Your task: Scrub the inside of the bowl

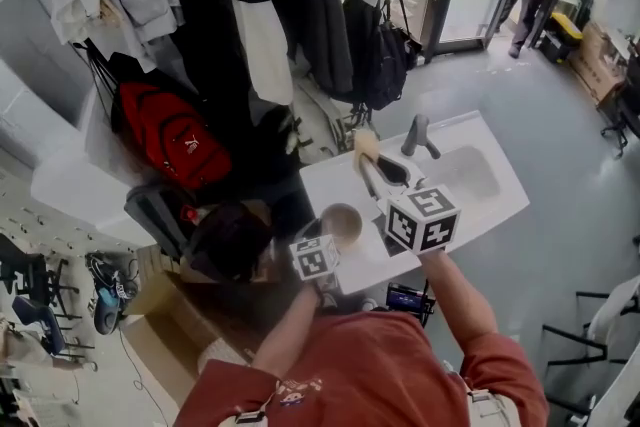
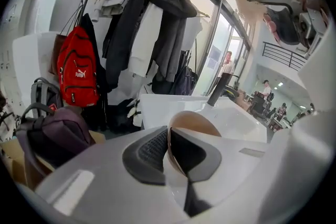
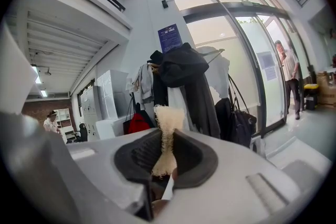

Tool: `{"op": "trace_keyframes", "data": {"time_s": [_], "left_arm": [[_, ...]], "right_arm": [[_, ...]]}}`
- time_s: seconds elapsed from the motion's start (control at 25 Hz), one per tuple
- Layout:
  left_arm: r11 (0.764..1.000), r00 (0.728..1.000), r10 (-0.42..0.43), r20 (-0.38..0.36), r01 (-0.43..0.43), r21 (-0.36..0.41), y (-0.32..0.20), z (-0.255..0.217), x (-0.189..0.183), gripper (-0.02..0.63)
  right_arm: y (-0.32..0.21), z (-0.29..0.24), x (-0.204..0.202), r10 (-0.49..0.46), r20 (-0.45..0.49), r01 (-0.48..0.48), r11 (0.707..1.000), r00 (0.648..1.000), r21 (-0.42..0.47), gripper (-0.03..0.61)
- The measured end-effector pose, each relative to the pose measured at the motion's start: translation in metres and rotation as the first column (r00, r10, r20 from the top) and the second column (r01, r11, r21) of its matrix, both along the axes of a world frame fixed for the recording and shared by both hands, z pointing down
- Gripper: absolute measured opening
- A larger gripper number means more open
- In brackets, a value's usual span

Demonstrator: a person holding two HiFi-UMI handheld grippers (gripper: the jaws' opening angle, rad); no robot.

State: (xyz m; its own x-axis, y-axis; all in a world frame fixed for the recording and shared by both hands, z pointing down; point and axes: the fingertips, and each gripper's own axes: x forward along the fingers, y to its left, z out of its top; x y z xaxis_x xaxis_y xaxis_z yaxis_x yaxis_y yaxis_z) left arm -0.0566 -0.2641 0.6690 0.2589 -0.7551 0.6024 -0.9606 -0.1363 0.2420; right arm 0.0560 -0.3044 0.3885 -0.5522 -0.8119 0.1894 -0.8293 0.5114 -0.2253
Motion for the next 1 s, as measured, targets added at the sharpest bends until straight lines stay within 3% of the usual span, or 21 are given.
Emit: {"op": "trace_keyframes", "data": {"time_s": [0.52,0.68,1.0], "left_arm": [[0.996,0.998,-0.040,-0.042,0.037,-0.075,0.011,0.026,-0.009,0.029],[0.996,0.999,-0.037,-0.040,0.033,-0.084,0.012,0.028,-0.010,0.063],[0.998,0.998,-0.058,-0.022,0.057,-0.018,0.001,0.008,-0.015,0.111]], "right_arm": [[0.004,0.016,-0.007,0.006,0.009,-0.006,1.000,1.000,-0.016,0.049],[0.004,0.018,-0.008,0.006,0.006,-0.006,1.000,1.000,-0.020,0.049],[0.004,0.022,-0.008,0.013,0.006,-0.013,0.999,1.000,-0.030,0.049]]}}
